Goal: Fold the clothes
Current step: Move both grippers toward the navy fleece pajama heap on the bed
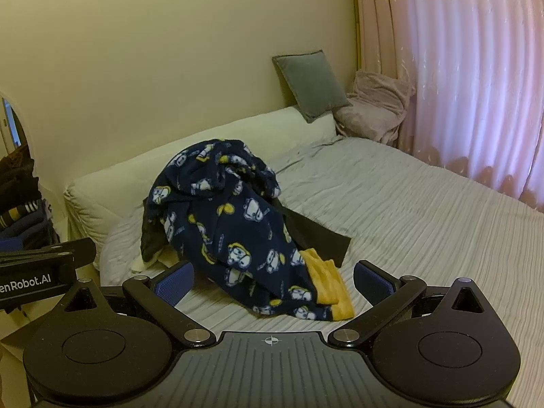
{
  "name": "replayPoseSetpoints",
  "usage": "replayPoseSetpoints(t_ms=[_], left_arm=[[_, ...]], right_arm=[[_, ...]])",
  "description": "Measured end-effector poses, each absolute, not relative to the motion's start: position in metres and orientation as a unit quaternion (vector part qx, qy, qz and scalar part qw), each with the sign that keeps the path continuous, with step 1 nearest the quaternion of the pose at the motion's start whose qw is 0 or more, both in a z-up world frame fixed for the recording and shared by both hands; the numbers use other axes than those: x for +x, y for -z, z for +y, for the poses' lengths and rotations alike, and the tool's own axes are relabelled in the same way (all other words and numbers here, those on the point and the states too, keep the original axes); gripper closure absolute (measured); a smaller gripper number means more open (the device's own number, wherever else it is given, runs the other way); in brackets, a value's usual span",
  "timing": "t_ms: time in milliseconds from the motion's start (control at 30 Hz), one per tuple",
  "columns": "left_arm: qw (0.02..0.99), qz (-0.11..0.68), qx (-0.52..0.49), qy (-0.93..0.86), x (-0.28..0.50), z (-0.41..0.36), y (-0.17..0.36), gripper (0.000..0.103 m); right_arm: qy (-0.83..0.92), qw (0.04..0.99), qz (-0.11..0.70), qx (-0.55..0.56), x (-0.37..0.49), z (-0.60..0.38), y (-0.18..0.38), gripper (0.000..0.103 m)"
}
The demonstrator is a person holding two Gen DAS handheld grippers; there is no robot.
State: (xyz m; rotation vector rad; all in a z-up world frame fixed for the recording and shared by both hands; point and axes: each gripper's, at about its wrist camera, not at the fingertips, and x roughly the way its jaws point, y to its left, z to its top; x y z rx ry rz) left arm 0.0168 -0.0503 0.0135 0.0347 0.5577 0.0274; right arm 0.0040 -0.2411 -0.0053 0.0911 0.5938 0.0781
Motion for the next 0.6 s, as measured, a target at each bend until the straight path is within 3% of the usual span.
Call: replayPoseSetpoints(t_ms=[600], left_arm=[[0.961, 0.274, 0.014, -0.03, 0.0139, -0.0425, -0.0159, 0.003]], right_arm=[[-0.056, 0.952, 0.296, 0.042, 0.0077, -0.2377, 0.0036, 0.0]])
